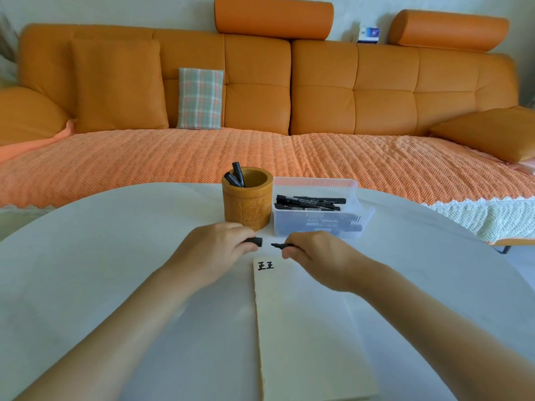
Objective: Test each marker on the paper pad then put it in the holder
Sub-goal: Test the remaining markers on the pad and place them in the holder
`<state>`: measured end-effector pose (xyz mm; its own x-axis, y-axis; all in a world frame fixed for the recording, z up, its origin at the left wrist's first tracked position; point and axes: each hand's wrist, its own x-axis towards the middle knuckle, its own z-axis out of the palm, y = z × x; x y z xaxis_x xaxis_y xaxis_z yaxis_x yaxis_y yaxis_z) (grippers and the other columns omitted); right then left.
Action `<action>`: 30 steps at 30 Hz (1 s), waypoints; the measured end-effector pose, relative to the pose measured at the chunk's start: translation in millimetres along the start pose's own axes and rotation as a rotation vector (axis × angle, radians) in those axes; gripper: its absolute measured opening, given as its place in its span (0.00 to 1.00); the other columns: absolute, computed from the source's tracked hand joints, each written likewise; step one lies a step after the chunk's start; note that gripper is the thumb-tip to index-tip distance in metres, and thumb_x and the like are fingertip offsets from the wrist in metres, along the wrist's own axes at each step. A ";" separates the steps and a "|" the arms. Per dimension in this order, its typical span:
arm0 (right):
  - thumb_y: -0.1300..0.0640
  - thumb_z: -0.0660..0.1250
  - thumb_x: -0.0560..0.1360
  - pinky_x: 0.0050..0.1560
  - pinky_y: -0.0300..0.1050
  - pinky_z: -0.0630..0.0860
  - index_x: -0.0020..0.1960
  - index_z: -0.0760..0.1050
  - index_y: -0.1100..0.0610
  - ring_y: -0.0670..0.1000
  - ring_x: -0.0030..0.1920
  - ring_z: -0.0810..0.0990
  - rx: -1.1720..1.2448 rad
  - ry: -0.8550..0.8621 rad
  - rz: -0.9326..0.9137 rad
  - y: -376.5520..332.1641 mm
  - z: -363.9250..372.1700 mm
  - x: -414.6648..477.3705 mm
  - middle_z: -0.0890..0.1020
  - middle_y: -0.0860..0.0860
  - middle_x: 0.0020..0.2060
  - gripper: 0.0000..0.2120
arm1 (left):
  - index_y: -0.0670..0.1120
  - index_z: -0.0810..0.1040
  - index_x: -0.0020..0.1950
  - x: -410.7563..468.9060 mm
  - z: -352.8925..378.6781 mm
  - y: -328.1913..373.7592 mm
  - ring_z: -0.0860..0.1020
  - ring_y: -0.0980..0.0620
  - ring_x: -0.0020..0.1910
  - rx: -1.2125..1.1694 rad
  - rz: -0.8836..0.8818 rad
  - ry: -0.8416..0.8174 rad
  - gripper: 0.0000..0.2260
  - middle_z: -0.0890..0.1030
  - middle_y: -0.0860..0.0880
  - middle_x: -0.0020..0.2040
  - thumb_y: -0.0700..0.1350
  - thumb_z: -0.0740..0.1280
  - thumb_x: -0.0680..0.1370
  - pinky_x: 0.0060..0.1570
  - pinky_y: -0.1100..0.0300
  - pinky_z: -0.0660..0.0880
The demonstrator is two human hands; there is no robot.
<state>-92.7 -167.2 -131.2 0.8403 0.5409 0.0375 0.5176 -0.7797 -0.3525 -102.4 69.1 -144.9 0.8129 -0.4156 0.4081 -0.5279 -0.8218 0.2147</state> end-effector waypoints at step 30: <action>0.65 0.63 0.78 0.29 0.38 0.70 0.49 0.79 0.58 0.54 0.28 0.77 0.906 0.266 0.223 1.5 25.4 3.7 0.82 0.56 0.36 0.07 | 0.56 0.80 0.60 -9.9 36.6 -9.9 0.68 0.57 0.57 -0.225 -0.287 -0.099 0.15 0.73 0.60 0.48 0.59 0.62 0.77 0.56 0.59 0.70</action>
<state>-92.9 -158.4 -155.3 0.9708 0.2339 0.0537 0.1150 -0.2568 -0.9596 -96.2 67.1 -183.6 0.9497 -0.2253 0.2174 -0.3067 -0.8087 0.5020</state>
